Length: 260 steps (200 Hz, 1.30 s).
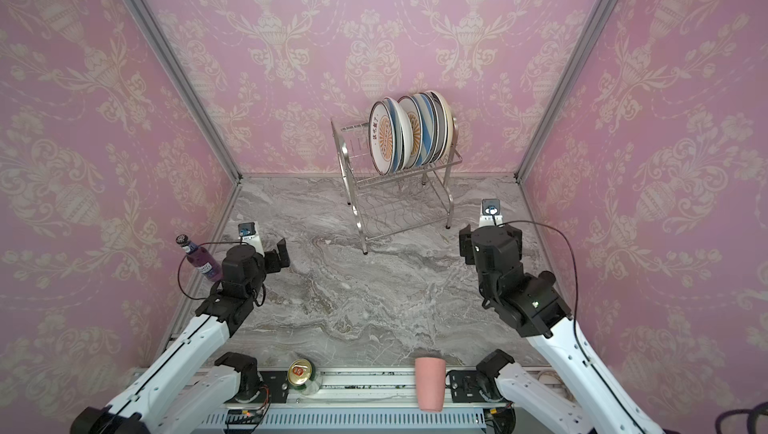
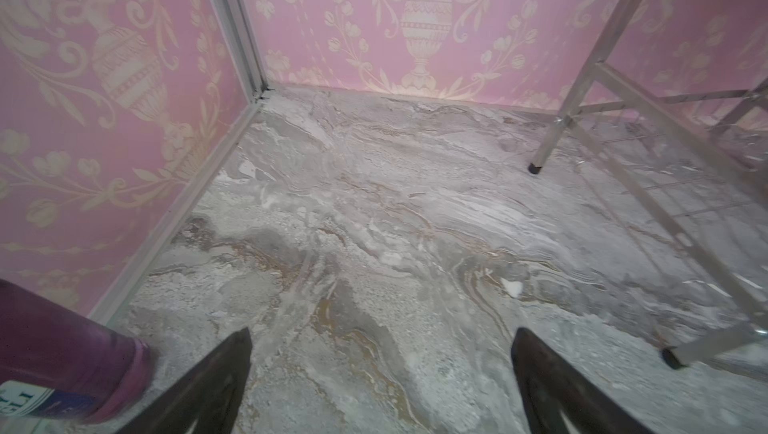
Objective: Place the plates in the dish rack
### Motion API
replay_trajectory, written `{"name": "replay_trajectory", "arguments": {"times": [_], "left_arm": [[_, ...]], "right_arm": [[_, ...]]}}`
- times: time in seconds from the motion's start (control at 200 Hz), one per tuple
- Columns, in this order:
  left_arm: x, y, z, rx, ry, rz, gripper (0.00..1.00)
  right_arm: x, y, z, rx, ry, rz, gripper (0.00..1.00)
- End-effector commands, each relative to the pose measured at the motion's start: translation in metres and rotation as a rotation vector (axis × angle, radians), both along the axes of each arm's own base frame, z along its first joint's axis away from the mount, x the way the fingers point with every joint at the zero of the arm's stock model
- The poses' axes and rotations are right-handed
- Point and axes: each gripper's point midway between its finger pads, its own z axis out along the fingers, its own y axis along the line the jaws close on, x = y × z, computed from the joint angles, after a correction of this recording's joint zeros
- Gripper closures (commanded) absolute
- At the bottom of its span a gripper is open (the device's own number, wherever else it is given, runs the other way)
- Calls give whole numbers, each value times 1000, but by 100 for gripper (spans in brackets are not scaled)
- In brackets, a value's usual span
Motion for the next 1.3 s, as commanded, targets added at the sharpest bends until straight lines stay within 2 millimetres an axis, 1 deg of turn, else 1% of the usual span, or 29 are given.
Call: {"name": "replay_trajectory", "arguments": {"times": [0.0, 0.015, 0.035, 0.07, 0.11, 0.13, 0.205, 0.245, 0.35, 0.37, 0.435, 0.49, 0.635, 0.661, 0.691, 0.736, 0.771, 0.796, 0.816, 0.841, 0.851, 0.866, 0.901, 0.941, 0.961, 1.046, 1.096, 1.206, 1.296], "left_arm": [[2, 41, 15, 132, -104, 200, 1], [2, 41, 13, 128, -108, 197, 1], [3, 40, 7, 122, -102, 178, 1], [6, 35, -1, 103, -103, 138, 1], [8, 32, -8, 82, -106, 106, 1], [9, 31, -11, 79, -102, 94, 1], [7, 35, -22, 89, -108, 109, 1], [8, 37, -27, 83, -113, 108, 1], [14, 33, -42, 70, -98, 55, 1], [16, 32, -44, 75, -91, 47, 1], [23, 28, -46, 74, -103, 25, 1], [29, 25, -44, 76, -124, 4, 1], [43, 22, -42, 93, -180, -13, 1], [46, 19, -47, 100, -169, -34, 1], [51, 17, -52, 103, -154, -44, 1], [58, 17, -64, 107, -134, -49, 1], [61, 20, -72, 106, -132, -30, 1], [66, 24, -69, 120, -162, -12, 1], [65, 27, -69, 119, -159, 7, 1], [63, 27, -74, 95, -117, 2, 1], [63, 27, -75, 88, -101, -1, 1], [63, 26, -77, 81, -77, -9, 1], [65, 25, -81, 69, -44, -25, 1], [72, 25, -81, 75, -54, -30, 1], [74, 25, -78, 70, -77, -34, 1], [73, 37, -80, 45, -61, 18, 1], [72, 37, -79, 47, -72, 15, 1], [73, 38, -79, 49, -69, 19, 1], [73, 38, -79, 49, -70, 18, 1]], "right_arm": [[13, -16, -72, 66, 14, -73, 18], [14, -17, -80, 72, 11, -71, 18], [17, -20, -89, 80, -1, -78, 15], [22, -24, -102, 102, -16, -77, 14], [28, -28, -113, 123, -35, -74, 14], [31, -32, -118, 130, -41, -80, 11], [43, -40, -138, 169, -34, -71, 10], [51, -46, -149, 196, -34, -75, 8], [66, -50, -175, 259, -10, -62, 5], [70, -49, -174, 261, -4, -52, 4], [84, -45, -165, 255, -71, -8, 0], [93, -41, -156, 255, -144, 35, 0], [113, -36, -156, 350, -206, 116, 0], [116, -33, -159, 359, -211, 131, 0], [121, -26, -159, 366, -224, 180, 0], [121, -14, -164, 347, -179, 237, 0], [122, -11, -164, 325, -184, 236, 0], [122, -7, -166, 317, -186, 251, 0], [123, -5, -169, 309, -186, 258, 0], [124, -6, -175, 298, -192, 247, 0], [126, -6, -171, 296, -219, 245, 0], [126, -6, -174, 296, -227, 242, 0], [121, -8, -181, 295, -176, 224, 0], [122, -11, -181, 290, -147, 192, 0], [123, -11, -181, 286, -146, 190, 0], [129, -2, -180, 278, -154, 239, 0], [130, 2, -182, 279, -123, 265, 0], [131, 10, -181, 282, -126, 307, 0], [131, 10, -181, 285, -126, 313, 0]]}}
